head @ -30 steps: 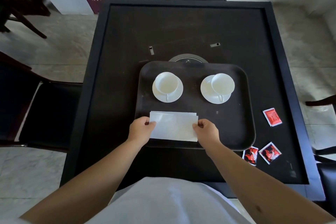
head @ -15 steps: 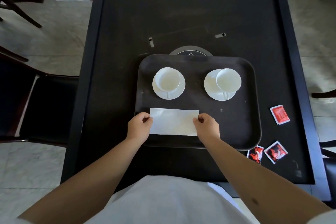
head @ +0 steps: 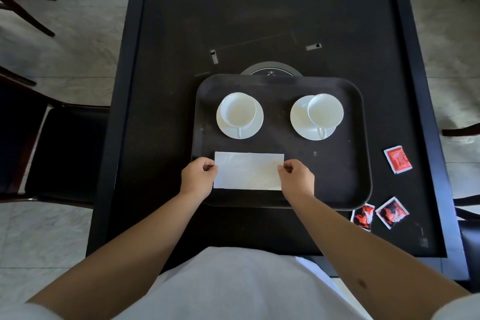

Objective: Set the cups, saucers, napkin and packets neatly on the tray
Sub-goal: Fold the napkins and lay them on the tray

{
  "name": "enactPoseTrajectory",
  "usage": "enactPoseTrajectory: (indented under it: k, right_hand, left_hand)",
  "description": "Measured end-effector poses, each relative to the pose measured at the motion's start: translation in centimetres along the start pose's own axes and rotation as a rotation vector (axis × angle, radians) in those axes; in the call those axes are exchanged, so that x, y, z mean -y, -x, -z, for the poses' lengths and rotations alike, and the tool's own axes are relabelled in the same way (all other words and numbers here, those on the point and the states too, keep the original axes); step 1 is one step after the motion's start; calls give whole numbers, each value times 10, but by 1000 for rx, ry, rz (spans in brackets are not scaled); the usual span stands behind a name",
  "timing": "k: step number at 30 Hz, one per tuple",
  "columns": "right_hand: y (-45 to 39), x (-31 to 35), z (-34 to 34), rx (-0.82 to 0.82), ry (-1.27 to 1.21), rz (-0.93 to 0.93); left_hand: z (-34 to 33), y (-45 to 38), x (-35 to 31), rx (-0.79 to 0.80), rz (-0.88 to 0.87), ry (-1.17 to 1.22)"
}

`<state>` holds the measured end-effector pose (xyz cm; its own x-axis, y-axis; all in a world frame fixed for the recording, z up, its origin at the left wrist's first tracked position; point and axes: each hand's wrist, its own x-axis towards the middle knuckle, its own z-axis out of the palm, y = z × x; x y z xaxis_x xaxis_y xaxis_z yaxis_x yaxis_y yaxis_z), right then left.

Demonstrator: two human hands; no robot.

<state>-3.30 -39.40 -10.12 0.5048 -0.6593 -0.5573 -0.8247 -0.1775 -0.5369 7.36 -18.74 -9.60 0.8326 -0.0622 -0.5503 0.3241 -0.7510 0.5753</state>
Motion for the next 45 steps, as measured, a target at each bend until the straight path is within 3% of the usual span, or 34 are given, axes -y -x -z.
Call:
enactPoseTrajectory:
  k: [8,17,22,26,32,40,45]
  right_hand:
    - [1,0,5,-26,-53,-20]
    - [13,-3,10,55,-5,29]
    - [13,-3,11,97,41,94]
    - [15,-7,14,158,227,210]
    - [23,-25,18,178,780,575]
    - [39,-22,23,186,893,518]
    - [56,-22,29,162,894,535]
  left_hand:
    - [1,6,1,7,-38,11]
    - [-2,27,2,43,-137,-27]
    - [8,28,7,150,-337,-318]
    - [11,29,14,197,-522,-619]
    - [10,30,14,228,-542,-770]
    - [15,43,12,202,-487,-950]
    - [25,59,15,176,-575,-971]
